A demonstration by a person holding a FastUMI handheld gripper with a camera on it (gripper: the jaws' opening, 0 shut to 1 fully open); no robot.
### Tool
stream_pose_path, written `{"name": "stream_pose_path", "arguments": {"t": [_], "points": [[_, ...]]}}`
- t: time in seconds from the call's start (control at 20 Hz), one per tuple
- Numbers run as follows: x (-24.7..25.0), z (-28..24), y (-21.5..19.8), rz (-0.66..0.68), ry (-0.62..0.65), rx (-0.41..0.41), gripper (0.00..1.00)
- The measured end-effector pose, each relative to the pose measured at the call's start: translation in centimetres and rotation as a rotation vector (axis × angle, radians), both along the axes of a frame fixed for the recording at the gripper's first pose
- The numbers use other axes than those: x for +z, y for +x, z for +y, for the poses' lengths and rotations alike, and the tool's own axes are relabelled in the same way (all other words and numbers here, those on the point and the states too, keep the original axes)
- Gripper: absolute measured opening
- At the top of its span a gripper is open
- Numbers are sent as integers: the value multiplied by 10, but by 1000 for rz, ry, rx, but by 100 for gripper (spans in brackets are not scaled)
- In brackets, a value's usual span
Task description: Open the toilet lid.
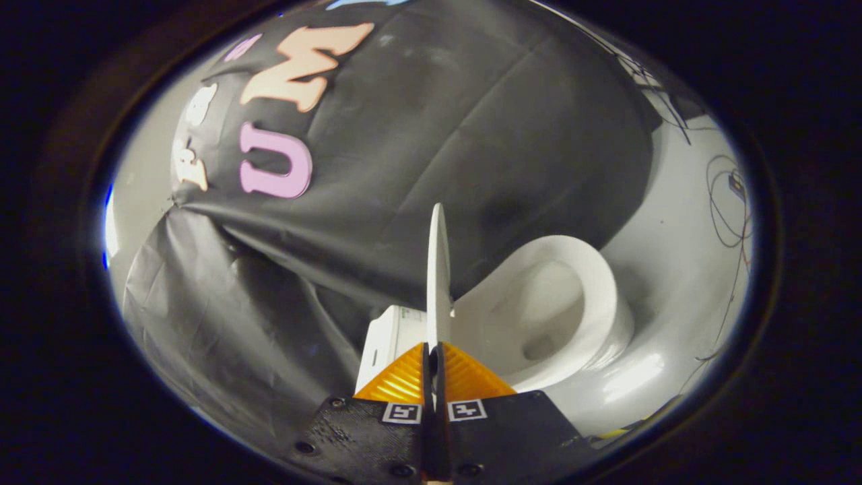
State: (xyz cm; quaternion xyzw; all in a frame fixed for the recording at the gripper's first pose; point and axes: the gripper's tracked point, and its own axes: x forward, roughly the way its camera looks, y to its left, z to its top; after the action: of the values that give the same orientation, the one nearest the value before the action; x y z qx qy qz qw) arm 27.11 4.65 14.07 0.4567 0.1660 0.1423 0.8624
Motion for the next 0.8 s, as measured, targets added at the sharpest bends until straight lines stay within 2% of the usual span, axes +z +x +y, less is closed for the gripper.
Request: {"name": "stream_pose_path", "arguments": {"t": [0.8], "points": [[103,120,10,-15,-312,37,0]]}}
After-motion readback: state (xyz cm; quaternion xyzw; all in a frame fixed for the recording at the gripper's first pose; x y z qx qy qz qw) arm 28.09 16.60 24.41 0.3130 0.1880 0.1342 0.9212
